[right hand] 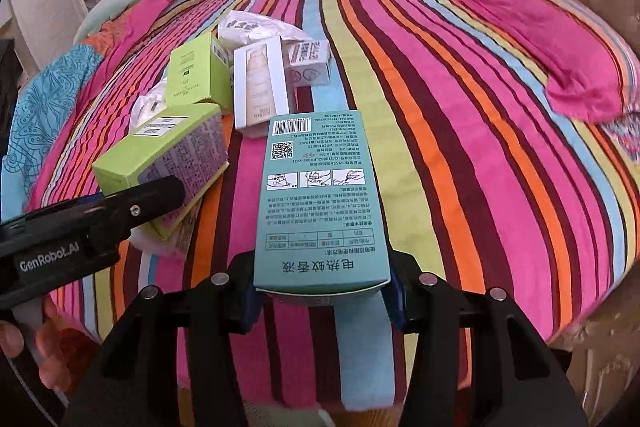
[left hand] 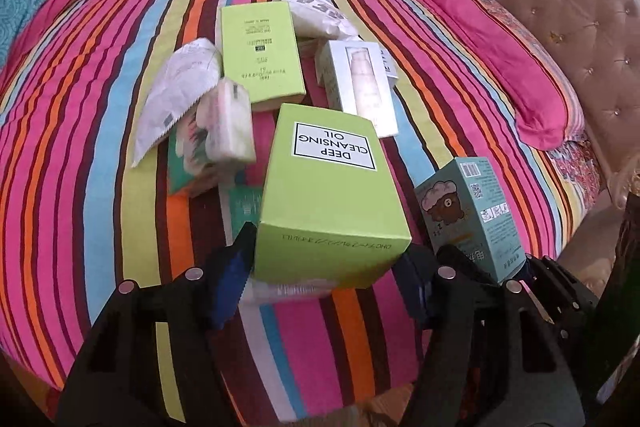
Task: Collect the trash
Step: 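Carry the lime-green box with the left tool while the right tool carries the teal box over the wastebasket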
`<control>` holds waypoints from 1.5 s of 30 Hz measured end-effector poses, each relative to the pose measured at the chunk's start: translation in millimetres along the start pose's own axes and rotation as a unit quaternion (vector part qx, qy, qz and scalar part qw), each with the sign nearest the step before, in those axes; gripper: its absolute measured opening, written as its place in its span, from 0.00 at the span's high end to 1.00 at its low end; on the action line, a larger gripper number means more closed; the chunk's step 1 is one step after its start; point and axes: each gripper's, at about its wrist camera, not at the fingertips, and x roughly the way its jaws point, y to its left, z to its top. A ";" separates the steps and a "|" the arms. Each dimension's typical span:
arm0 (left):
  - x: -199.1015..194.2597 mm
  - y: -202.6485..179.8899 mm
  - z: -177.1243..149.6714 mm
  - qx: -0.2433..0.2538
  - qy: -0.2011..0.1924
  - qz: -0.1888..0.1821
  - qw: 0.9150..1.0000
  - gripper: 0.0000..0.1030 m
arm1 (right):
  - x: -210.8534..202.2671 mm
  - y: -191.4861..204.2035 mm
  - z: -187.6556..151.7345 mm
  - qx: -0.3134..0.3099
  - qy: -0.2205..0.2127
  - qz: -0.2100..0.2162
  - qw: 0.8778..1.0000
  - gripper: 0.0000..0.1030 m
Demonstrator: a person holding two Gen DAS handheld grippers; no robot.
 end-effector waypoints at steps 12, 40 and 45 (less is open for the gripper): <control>-61.1 11.1 -51.7 0.012 -0.014 -0.033 0.999 0.39 | -50.9 0.8 -37.7 0.026 0.007 0.035 0.999 0.56; 8.7 84.3 -260.8 -0.038 0.261 0.000 0.965 0.39 | 36.4 21.6 -187.5 0.090 0.322 0.088 0.938 0.56; 38.8 83.3 -274.0 -0.038 0.313 0.004 0.949 0.39 | 57.4 25.3 -200.9 0.099 0.365 0.089 0.921 0.56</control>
